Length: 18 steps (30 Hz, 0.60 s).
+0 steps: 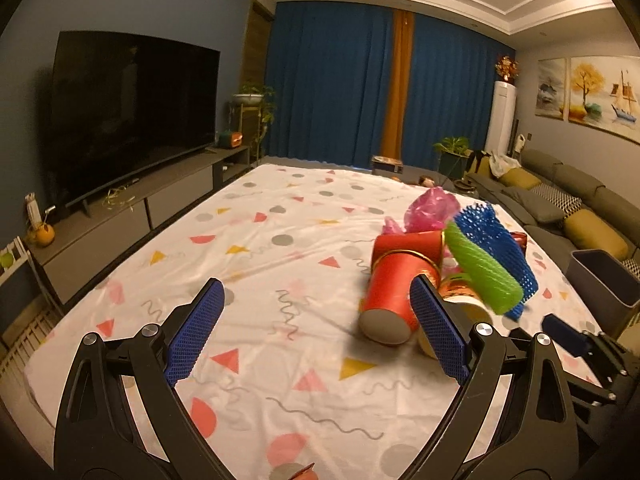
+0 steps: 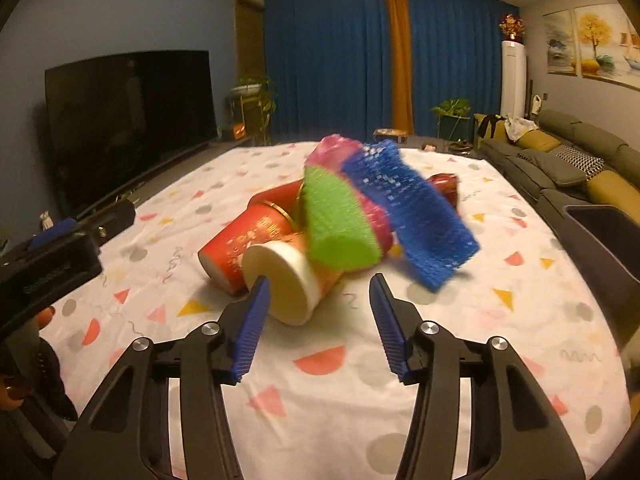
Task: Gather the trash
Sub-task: 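Move both open tools back over the trash pile on the bed, then grasp the red printed tin with the left tool while the right tool grasps an orange-printed paper cup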
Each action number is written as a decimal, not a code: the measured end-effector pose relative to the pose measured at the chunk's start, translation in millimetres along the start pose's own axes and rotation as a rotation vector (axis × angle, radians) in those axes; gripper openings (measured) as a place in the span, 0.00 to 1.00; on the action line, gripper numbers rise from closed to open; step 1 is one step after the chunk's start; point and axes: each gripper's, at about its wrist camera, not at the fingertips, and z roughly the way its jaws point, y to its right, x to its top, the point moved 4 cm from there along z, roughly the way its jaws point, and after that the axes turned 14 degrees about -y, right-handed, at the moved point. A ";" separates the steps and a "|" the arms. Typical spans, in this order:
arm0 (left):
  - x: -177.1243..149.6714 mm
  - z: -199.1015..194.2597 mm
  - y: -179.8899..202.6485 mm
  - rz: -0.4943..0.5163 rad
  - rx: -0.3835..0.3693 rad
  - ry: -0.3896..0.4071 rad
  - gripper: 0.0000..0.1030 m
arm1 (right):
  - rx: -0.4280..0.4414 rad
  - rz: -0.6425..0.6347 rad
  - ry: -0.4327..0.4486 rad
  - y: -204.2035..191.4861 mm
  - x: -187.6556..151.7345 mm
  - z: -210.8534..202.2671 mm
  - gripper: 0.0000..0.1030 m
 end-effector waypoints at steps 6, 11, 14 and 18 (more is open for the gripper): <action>1.5 9.8 -5.4 0.000 -0.028 -0.011 0.90 | -0.043 -0.009 -0.074 -6.5 9.2 25.8 0.40; 2.6 21.5 -2.4 0.009 -0.054 -0.034 0.90 | -0.069 -0.020 -0.117 -9.3 15.0 43.2 0.29; 3.1 28.8 3.6 0.021 -0.068 -0.048 0.90 | -0.066 -0.010 -0.131 -5.4 15.1 47.5 0.15; 2.3 39.2 14.7 0.045 -0.083 -0.066 0.90 | -0.091 0.004 -0.101 6.1 13.4 40.2 0.04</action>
